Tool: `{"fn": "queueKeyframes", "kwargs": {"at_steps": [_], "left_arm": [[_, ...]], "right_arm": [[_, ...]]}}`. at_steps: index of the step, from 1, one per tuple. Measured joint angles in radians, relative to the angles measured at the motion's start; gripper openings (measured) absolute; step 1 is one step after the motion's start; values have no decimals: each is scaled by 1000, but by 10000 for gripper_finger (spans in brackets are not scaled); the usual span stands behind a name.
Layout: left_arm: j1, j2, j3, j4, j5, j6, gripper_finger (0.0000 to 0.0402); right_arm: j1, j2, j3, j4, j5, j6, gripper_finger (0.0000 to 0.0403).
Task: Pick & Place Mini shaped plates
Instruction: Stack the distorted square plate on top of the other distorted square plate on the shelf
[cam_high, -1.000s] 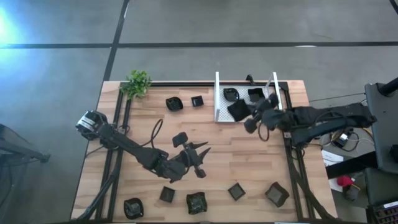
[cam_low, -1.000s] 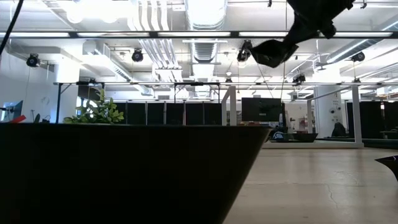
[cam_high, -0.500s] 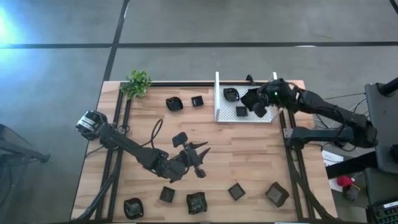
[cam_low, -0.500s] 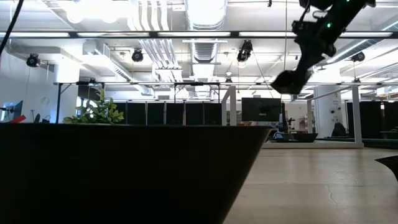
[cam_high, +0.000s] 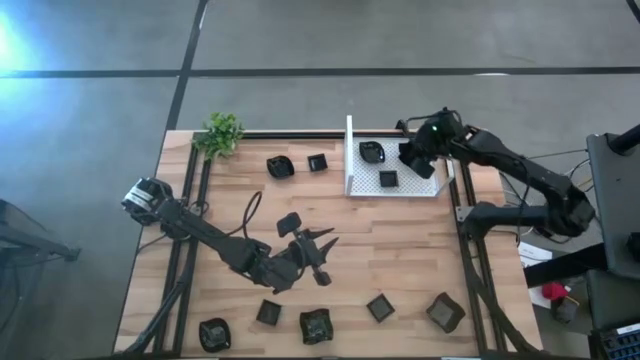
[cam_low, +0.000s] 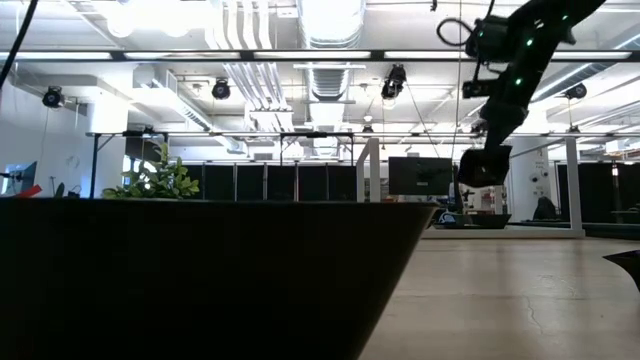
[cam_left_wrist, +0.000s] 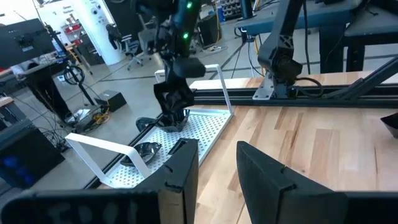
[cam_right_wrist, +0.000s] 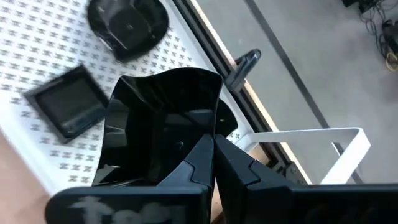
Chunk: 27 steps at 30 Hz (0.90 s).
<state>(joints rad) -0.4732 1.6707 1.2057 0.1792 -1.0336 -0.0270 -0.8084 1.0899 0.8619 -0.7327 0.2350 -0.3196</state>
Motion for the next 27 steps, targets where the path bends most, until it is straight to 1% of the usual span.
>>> {"fn": "queueKeyframes", "kwargs": {"at_steps": [2, 6, 9, 16, 18, 21, 27], "left_arm": [[0, 0, 0, 0, 0, 0, 106], [0, 0, 0, 0, 0, 0, 106], [0, 0, 0, 0, 0, 0, 106], [3, 0, 0, 0, 0, 0, 106], [4, 0, 0, 0, 0, 0, 106], [4, 0, 0, -1, 0, 0, 106], [9, 0, 0, -1, 0, 0, 106]], "right_arm": [[-23, 33, 0, 31, 0, 23, 8], [-63, 84, 0, 75, 0, 139, 8], [-71, 112, 0, 74, 3, 238, 8], [-70, 160, 0, 125, 1, 357, 8], [-70, 173, 0, 136, 10, 370, 8], [-70, 197, 0, 135, 80, 390, 8], [-70, 230, 0, 144, 86, 418, 8]]}}
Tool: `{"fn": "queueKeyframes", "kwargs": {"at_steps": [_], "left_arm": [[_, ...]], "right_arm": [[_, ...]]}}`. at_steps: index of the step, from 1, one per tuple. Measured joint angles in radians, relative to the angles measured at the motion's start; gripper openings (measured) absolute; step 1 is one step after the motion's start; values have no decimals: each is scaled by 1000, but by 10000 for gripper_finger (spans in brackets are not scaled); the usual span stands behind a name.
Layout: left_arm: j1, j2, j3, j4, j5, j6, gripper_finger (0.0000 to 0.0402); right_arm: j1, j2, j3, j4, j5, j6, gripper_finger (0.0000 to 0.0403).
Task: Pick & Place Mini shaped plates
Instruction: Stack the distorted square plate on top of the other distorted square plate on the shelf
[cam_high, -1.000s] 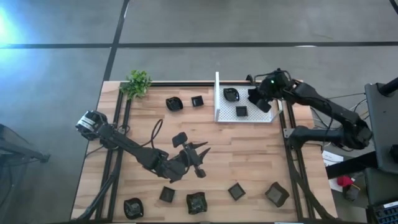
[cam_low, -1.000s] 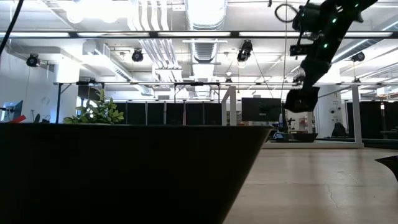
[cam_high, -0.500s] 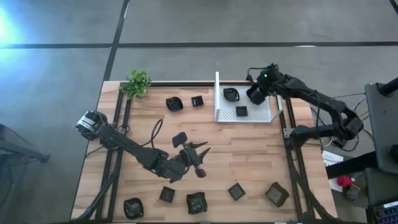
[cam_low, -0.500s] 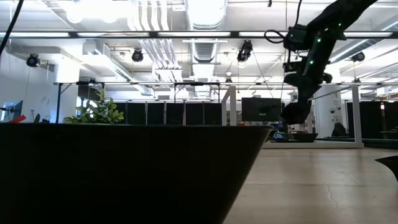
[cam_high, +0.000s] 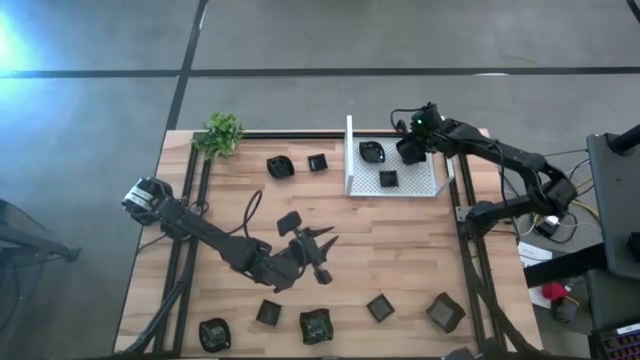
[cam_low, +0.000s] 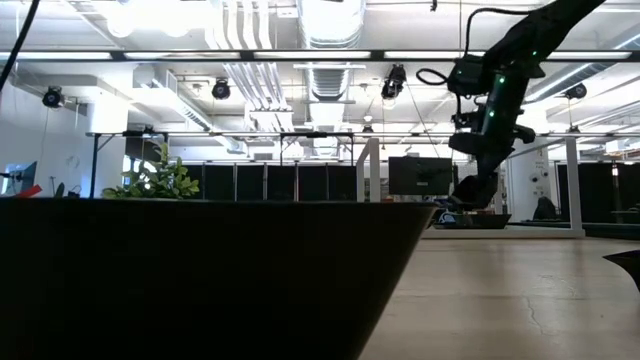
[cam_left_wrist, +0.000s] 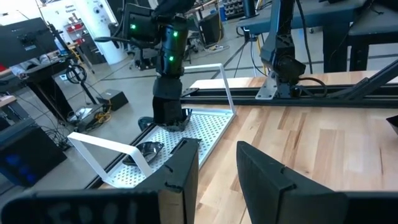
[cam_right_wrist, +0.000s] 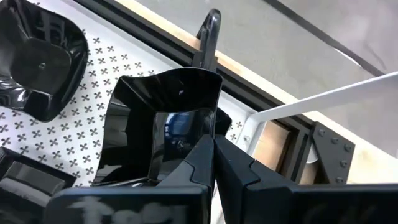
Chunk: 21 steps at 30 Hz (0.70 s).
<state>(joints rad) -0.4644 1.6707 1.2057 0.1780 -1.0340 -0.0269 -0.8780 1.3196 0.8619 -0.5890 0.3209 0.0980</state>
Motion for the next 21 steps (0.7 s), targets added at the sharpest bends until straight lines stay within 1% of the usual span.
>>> {"fn": "queueKeyframes", "kwargs": {"at_steps": [11, 21], "left_arm": [[0, 0, 0, 0, 0, 0, 106], [0, 0, 0, 0, 0, 0, 106]], "right_arm": [[0, 63, 0, 0, 0, 5, 8], [0, 43, 0, 1, -3, 7, 9]]}}
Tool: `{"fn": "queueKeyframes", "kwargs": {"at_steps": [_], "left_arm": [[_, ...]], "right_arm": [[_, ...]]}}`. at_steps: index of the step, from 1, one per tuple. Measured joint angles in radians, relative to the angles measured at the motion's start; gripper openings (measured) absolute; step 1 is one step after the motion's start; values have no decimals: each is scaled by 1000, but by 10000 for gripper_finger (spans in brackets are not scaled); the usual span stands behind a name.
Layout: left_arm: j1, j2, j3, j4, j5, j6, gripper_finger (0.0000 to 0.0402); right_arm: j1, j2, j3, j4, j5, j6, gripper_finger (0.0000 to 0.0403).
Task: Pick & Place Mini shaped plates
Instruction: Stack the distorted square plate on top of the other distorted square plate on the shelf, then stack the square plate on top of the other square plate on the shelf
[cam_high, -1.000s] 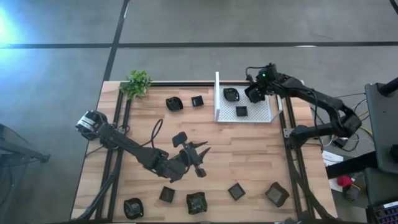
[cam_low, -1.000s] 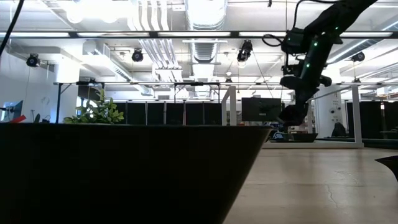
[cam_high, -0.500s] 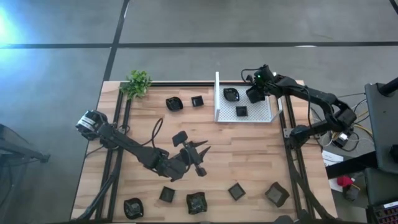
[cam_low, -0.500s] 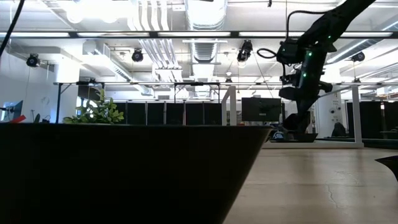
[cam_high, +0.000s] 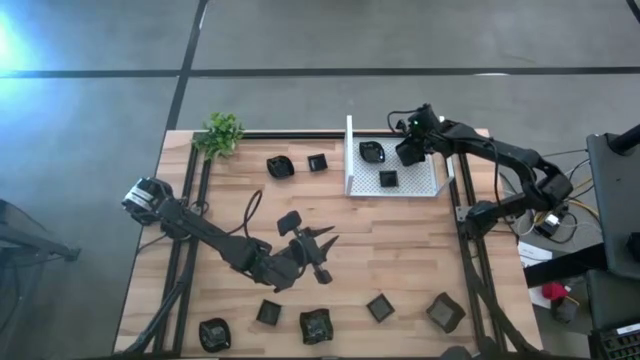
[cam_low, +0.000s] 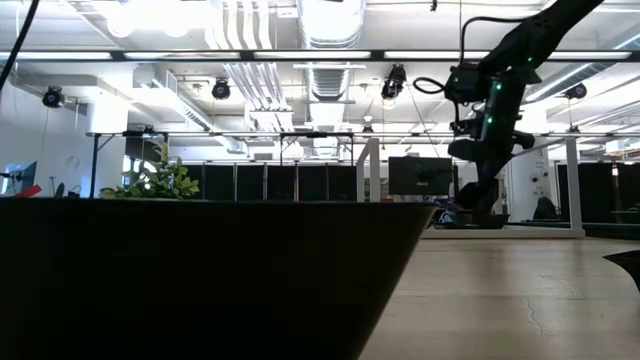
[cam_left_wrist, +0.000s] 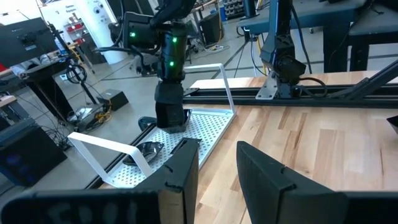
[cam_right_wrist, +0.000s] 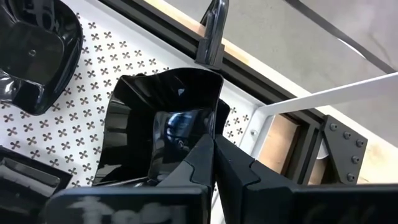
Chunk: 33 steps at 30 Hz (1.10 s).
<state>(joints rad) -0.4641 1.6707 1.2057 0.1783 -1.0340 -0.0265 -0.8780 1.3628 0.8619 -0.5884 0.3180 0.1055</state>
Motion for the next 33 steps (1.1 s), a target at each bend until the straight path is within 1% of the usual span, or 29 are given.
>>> {"fn": "queueKeyframes", "kwargs": {"at_steps": [4, 13, 18, 22, 26, 29, 33], "left_arm": [[0, 0, 0, 0, 0, 0, 106], [0, 0, 0, 0, 0, 0, 106], [0, 0, 0, 0, 0, 0, 106], [0, 0, 0, 0, 0, 0, 106], [0, 0, 0, 0, 0, 0, 106], [0, 0, 0, 0, 0, 0, 106], [0, 0, 0, -22, 0, 0, 106]], "right_arm": [[0, -6, 0, 0, -1, 0, 21], [1, -10, 0, -3, -4, 4, 68], [0, -29, 0, -4, -4, 5, 77], [3, -79, 0, -16, -6, -7, 64], [33, -157, 0, -42, -5, -8, 36], [84, -227, 0, -52, -6, -8, 13], [196, -319, 0, -52, -5, 23, 9]]}}
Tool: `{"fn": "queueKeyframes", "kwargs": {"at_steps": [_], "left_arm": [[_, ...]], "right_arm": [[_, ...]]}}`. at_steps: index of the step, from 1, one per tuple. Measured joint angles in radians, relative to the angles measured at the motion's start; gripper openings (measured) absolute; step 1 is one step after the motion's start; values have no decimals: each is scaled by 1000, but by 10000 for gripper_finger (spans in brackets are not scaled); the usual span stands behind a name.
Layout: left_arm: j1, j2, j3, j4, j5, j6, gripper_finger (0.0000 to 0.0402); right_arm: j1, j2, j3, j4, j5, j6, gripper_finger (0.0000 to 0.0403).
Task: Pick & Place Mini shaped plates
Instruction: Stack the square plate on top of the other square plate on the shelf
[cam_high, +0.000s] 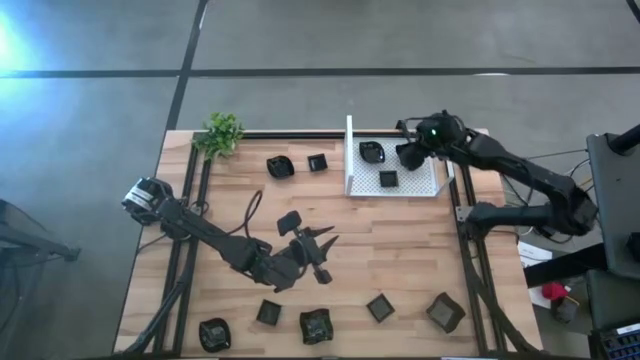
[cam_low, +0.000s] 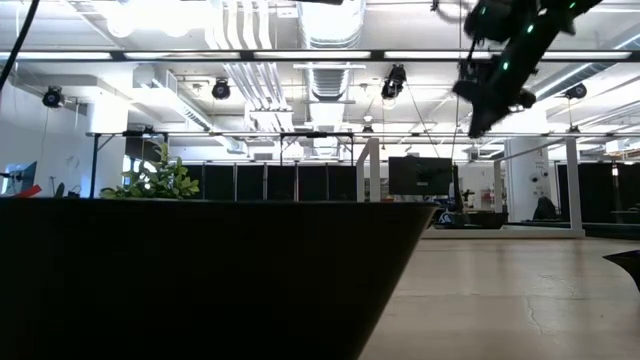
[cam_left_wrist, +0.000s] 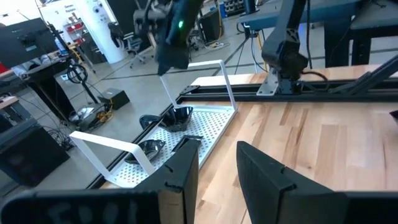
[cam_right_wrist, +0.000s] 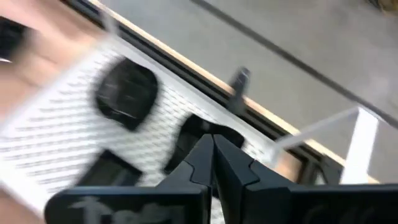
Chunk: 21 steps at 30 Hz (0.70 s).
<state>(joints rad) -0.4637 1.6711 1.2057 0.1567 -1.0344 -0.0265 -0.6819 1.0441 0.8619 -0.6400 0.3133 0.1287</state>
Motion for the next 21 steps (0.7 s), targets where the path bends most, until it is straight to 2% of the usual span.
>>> {"fn": "queueKeyframes", "kwargs": {"at_steps": [8, 15, 21], "left_arm": [[0, 0, 0, -30, -9, -9, 106], [-10, -4, 0, -77, -10, -26, 106], [-33, -20, 0, -227, -6, -142, 106]], "right_arm": [[338, -116, -1, 2, 7, 85, 8], [673, -121, -19, 2, 83, 180, 8], [941, -111, -44, 20, 178, 294, 8]]}}
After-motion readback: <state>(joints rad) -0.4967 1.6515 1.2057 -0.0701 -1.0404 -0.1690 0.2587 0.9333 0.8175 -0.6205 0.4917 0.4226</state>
